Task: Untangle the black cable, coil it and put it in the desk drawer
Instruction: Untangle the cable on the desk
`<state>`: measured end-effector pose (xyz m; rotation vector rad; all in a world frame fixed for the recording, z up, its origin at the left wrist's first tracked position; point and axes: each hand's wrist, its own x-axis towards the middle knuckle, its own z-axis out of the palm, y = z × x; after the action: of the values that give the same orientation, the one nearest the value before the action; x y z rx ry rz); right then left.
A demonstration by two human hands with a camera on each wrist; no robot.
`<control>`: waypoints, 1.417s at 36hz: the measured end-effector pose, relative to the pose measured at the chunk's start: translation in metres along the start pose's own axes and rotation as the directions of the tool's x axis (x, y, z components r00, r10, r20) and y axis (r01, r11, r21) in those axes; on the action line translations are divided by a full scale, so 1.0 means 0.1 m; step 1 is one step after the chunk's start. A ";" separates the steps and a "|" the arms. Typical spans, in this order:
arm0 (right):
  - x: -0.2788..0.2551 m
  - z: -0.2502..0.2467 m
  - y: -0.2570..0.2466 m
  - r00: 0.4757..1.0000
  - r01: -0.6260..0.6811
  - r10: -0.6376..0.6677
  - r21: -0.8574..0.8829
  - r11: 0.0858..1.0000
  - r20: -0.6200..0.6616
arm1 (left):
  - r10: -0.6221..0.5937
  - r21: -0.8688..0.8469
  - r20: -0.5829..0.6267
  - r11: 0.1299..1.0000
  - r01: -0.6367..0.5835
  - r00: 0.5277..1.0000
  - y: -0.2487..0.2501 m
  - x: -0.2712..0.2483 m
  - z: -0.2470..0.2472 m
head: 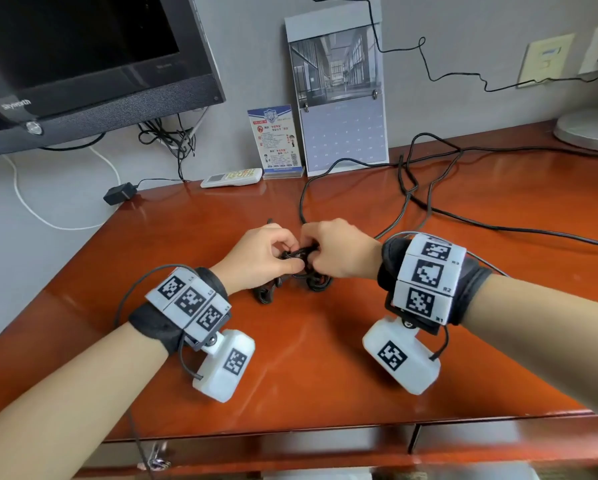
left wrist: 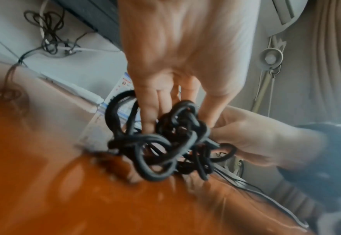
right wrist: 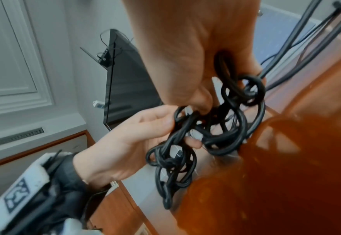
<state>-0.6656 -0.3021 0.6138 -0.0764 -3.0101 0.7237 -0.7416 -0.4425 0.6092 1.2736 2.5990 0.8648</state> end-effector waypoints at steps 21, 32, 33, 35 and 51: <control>0.14 -0.43 0.45 0.993 0.002 -0.015 0.107 0.994 0.116 | -0.031 0.141 0.192 0.990 0.004 0.981 0.02 -0.07 -0.17; 0.10 -0.88 0.96 0.875 -0.125 0.172 0.133 0.983 -0.452 | -0.148 0.198 0.202 0.974 0.108 0.968 -0.12 -0.02 -0.32; 0.09 -0.89 1.01 0.877 -0.136 0.181 0.130 0.982 -0.445 | -0.150 0.201 0.209 0.974 0.107 0.966 -0.12 -0.01 -0.32; 0.06 -0.88 1.08 0.878 -0.138 0.182 0.130 0.982 -0.443 | -0.152 0.210 0.217 0.972 0.105 0.964 -0.13 0.00 -0.32; -0.19 -0.53 0.99 0.932 -0.118 0.165 -0.159 0.980 0.323 | -0.150 0.208 0.149 0.971 0.118 0.977 -0.16 0.05 -0.28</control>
<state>-0.6399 -0.1910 0.6148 -0.1975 -3.4100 0.5917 -0.7650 -0.4590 0.6246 1.1407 2.6531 0.4672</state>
